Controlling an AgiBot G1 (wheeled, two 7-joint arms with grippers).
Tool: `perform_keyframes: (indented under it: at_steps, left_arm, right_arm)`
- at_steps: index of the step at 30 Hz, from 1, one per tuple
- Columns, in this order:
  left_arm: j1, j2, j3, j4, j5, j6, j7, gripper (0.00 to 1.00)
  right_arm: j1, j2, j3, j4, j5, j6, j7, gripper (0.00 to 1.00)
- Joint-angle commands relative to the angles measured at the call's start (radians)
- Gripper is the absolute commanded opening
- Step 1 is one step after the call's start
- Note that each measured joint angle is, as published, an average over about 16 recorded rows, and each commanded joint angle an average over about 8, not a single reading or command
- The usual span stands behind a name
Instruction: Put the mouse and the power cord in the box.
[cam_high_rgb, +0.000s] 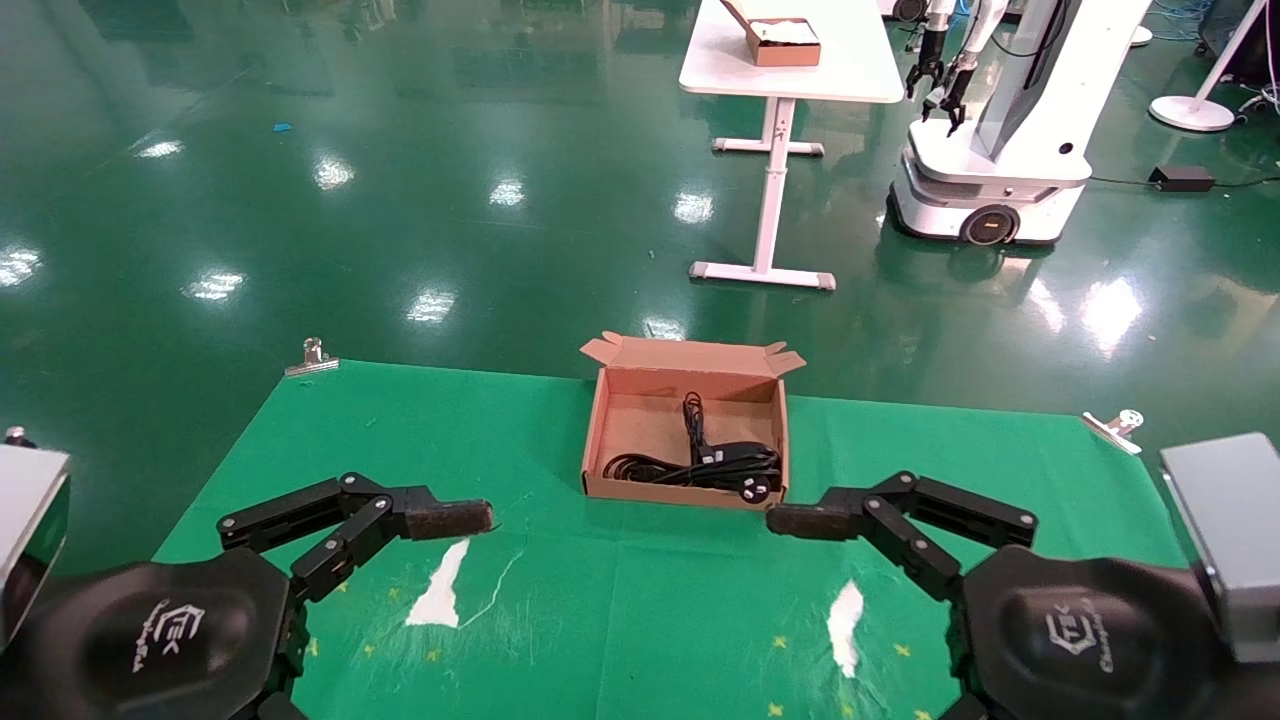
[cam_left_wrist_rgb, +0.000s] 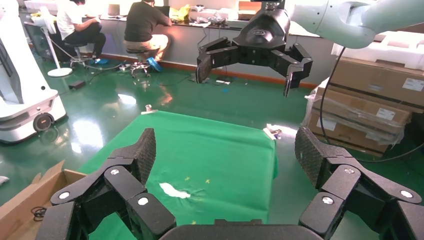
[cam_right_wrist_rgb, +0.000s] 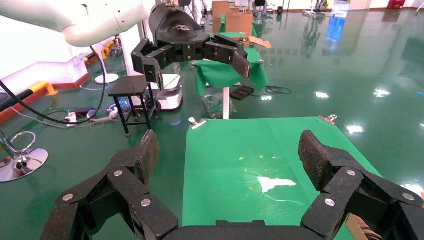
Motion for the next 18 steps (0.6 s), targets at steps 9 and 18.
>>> perform_keyframes:
  at_steps: [9, 18]
  left_arm:
    - [-0.007, 0.008, 0.010, 0.006, 0.009, -0.009, 0.001, 1.00]
    - [-0.010, 0.010, 0.014, 0.009, 0.013, -0.013, 0.001, 1.00]
  right_arm:
    - [0.004, 0.000, -0.001, -0.002, -0.003, 0.000, -0.002, 1.00]
    - [0.006, 0.000, -0.002, -0.002, -0.004, 0.001, -0.003, 1.00]
